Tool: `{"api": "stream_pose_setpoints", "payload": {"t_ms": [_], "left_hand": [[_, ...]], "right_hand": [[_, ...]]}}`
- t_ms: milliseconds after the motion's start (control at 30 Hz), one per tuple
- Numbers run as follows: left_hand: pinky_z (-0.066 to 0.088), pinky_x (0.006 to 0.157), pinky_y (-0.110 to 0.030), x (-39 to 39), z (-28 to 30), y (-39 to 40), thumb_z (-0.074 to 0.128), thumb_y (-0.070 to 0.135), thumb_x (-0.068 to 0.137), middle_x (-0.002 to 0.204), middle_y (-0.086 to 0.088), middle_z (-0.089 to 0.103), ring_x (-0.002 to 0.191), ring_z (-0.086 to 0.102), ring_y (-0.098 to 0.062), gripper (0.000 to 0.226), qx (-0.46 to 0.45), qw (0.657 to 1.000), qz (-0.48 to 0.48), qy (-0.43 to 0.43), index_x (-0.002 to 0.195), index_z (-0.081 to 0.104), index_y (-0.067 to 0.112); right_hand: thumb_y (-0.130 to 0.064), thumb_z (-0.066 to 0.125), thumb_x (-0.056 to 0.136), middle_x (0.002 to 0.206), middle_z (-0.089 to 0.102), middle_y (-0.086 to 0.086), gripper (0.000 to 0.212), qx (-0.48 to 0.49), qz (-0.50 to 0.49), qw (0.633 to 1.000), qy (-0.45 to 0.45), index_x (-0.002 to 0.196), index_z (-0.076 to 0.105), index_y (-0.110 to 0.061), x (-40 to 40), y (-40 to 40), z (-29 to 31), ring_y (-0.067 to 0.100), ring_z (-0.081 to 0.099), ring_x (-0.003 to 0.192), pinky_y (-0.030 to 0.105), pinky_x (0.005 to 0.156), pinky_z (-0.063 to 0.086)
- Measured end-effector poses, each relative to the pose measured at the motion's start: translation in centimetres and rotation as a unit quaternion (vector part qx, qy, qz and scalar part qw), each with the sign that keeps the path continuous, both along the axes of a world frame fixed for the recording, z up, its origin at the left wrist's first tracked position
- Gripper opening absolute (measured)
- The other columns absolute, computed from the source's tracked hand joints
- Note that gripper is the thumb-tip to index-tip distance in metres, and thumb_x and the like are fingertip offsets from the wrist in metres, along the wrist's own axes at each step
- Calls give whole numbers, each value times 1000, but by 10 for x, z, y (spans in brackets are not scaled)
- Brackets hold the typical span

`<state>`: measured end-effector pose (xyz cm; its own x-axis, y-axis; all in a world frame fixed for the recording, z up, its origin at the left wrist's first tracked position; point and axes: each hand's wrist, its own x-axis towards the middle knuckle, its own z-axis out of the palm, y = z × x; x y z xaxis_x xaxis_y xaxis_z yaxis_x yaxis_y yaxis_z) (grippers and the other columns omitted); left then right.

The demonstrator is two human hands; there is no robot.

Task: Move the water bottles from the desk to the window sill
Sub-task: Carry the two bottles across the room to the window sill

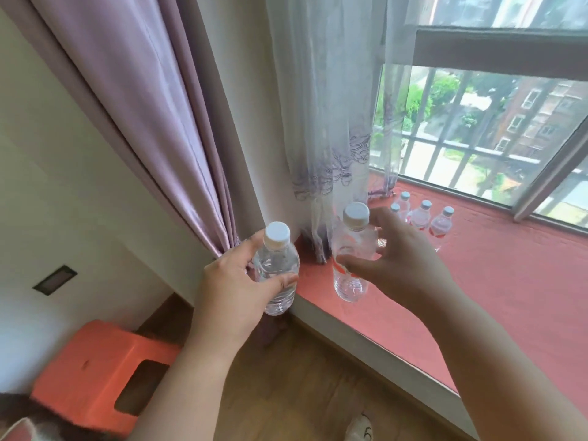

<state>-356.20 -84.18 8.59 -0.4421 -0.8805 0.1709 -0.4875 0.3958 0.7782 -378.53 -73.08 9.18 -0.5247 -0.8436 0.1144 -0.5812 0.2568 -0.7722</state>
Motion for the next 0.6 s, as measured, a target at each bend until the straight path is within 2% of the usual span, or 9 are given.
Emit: {"api": "stream_pose_setpoints", "payload": {"t_ms": [100,200,300,400,433,533,600], "left_hand": [[58,84,-41,-34,0,-11,96,48,60,94,10,74,89,69,-15,69,-3,1000,-9,1,118,61,64],[57,91,-38,-67,-2,-19,96,50,59,100,19,74,97,67,-8,77,12,999,-37,1,125,58,61],[58,90,-36,-99,-6,-25,94,52,61,102,24,73,97,67,-4,73,27,996,-81,-18,125,59,60],[54,84,-13,-135,-12,-33,96,47,60,91,36,69,92,65,12,64,50,992,-119,-7,110,62,68],[54,85,-13,-148,-16,-37,97,46,59,93,36,69,94,65,13,66,55,989,-134,-6,111,62,68],[57,93,-32,-182,-24,-42,97,43,60,103,29,73,99,70,1,77,71,981,-182,-7,124,60,62],[57,92,-33,-203,-30,-46,97,40,62,102,30,73,96,71,1,74,88,973,-215,-13,122,61,64]], "right_hand": [[-45,85,70,116,62,-21,63,2,-11,1000,-3,123,52,-42,-29,-5,3,9,60,105,43,91,55],[-46,84,68,116,62,-22,64,-9,-31,999,-5,123,52,-43,-57,-4,3,8,60,107,44,91,54],[-46,85,68,118,61,-23,64,-4,-63,998,-6,123,51,-44,-80,4,-1,6,59,109,43,93,54],[-42,86,69,114,62,-24,63,2,-104,995,-11,122,52,-44,-101,13,-6,7,60,106,43,92,54],[-41,87,68,112,63,-23,62,3,-118,993,-23,121,53,-42,-108,16,-9,9,62,105,44,91,54],[-47,84,62,112,66,-18,67,6,-164,985,-56,121,55,-39,-126,25,-20,12,64,102,45,89,56],[-49,83,59,111,67,-18,67,10,-201,978,-59,120,56,-40,-136,30,-26,11,65,101,44,87,57]]}}
